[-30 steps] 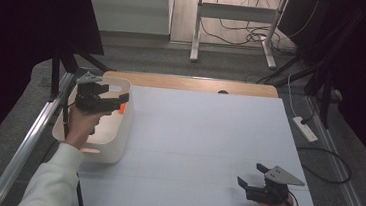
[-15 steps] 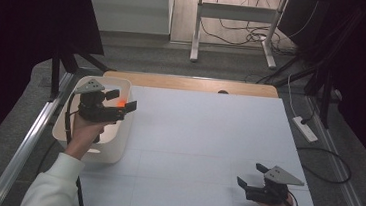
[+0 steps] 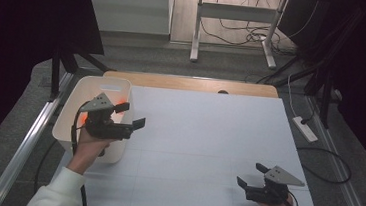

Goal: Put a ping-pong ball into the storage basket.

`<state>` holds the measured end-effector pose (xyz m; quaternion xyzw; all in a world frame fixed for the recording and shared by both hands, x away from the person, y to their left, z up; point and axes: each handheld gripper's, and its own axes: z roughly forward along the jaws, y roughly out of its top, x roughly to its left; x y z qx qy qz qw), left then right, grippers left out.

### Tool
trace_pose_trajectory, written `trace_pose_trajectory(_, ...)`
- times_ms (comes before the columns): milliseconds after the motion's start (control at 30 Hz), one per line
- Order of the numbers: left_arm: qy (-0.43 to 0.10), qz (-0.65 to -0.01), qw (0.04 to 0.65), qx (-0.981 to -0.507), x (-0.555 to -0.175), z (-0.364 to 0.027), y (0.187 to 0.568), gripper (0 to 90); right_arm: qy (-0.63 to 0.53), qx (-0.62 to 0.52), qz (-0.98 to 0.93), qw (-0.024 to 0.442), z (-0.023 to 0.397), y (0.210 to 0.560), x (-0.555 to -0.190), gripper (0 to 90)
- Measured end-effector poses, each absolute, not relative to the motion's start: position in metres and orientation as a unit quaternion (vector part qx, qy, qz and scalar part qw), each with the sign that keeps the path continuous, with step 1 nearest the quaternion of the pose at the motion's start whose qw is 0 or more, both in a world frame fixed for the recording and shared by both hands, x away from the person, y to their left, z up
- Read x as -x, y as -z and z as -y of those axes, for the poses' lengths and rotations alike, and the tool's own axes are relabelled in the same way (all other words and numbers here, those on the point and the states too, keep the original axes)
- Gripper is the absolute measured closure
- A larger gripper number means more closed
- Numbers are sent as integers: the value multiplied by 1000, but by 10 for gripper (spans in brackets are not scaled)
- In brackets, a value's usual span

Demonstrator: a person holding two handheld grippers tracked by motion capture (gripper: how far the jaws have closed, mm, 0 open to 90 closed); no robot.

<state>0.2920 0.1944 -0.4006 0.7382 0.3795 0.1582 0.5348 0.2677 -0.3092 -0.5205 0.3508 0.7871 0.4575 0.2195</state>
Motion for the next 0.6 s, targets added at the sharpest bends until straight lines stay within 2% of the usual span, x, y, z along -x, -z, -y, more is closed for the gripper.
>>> trace_pose_trajectory(233,-173,-362,534,-744,-275,-186,408,163,-463,-348,-786,217,309,520,-268,122)
trace_pose_trajectory(600,-168,-341,540,-751,-247,-179,425,166,-467,-347,-785,212,308,519,-267,122)
